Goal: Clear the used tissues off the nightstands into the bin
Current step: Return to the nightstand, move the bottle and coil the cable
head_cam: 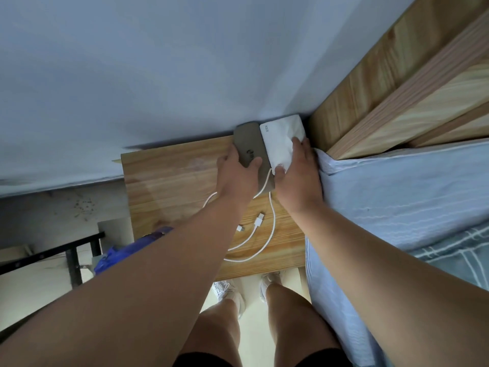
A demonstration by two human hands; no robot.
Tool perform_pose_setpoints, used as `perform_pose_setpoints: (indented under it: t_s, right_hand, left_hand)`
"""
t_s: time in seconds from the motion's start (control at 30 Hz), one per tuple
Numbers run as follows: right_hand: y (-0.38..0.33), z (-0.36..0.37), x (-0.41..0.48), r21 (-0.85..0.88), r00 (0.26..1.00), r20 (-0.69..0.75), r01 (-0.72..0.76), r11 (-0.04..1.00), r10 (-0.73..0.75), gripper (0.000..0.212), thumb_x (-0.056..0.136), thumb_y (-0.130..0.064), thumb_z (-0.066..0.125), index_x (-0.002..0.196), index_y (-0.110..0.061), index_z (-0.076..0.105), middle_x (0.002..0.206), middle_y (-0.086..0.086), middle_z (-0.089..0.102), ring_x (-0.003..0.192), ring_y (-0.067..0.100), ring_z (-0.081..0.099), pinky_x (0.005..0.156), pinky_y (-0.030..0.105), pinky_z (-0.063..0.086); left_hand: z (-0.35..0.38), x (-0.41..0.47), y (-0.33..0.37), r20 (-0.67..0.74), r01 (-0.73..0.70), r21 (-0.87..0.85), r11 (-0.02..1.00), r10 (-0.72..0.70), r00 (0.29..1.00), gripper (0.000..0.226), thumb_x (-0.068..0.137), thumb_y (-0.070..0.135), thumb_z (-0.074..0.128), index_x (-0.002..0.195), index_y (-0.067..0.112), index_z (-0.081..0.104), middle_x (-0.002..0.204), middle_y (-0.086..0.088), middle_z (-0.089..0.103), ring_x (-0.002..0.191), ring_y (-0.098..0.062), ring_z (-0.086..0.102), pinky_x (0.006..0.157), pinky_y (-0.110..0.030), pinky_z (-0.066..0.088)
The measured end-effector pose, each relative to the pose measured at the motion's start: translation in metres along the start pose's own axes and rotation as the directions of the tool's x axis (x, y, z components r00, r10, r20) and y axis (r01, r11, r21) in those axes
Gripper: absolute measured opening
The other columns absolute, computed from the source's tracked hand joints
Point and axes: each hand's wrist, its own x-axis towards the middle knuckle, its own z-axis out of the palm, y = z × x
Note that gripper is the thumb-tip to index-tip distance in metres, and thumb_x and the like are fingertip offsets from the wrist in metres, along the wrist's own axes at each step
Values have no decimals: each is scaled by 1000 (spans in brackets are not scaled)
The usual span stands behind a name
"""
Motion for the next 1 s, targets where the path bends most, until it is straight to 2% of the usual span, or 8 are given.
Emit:
perform_pose_setpoints:
  t_s: [0.2,0.37,0.47,0.57,0.63,0.7,0.83,1.0]
  right_hand:
    - [-3,-7,-10,-10,998,47,29,1000,-29,75,98,-12,57,162,-7,20,170,19,16,158,31,14,127,37,14]
    - [-2,-17,-39,-185,936,-89,320,929,-340,54,90,-1,61,143,-9,57,140,16,56,128,38,51,104,46,47]
    - [-7,-17,-47,-272,902,24,422,865,-432,57,86,6,66,140,-13,63,120,14,61,108,36,58,77,40,54]
    - [-17,-13,-43,-371,907,213,418,829,-362,68,86,4,67,149,-20,52,117,14,61,104,33,60,71,38,51]
    - [-20,-12,-40,-424,914,266,397,814,-308,63,89,-1,67,147,-19,53,119,12,62,104,32,62,72,38,53]
    - [-19,-12,-39,-429,915,263,395,813,-306,43,93,-5,66,136,-15,63,115,10,67,100,32,65,71,38,55]
    - [-11,-13,-47,-429,906,259,418,801,-334,25,99,-17,62,122,-11,70,110,11,69,98,35,65,71,42,57]
    - [-1,-10,-52,-417,903,216,428,802,-371,25,95,-20,69,117,-10,74,110,13,65,95,35,66,65,38,55]
  left_hand:
    - [-14,-7,8,85,53,-41,998,-49,995,46,94,35,70,135,16,60,132,-12,64,111,-32,68,99,-44,56]
    - [-32,-63,-4,-7,75,-219,973,-78,997,36,99,21,60,135,27,62,119,5,67,95,-23,68,77,-32,54]
    - [-39,-127,-35,20,153,-426,892,-160,987,26,100,20,61,122,32,70,101,5,72,78,-16,69,77,-40,61]
    - [-45,-191,-86,109,343,-448,825,-331,937,14,99,26,68,105,38,69,89,0,75,70,-9,74,60,-27,60]
    - [-55,-220,-122,85,463,-424,778,-475,876,30,93,33,76,120,30,63,96,0,74,76,-15,76,62,-29,63]
    - [-70,-228,-151,-16,516,-437,737,-580,815,68,85,35,85,142,26,48,110,1,70,96,-25,75,84,-44,64]
    - [-97,-208,-173,-205,300,-613,731,-513,833,111,76,10,93,160,36,25,143,-3,57,129,-27,63,109,-55,52]
    - [-102,-168,-164,-337,29,-564,825,-262,904,103,72,1,94,150,39,40,151,3,55,134,-9,56,110,-17,45]
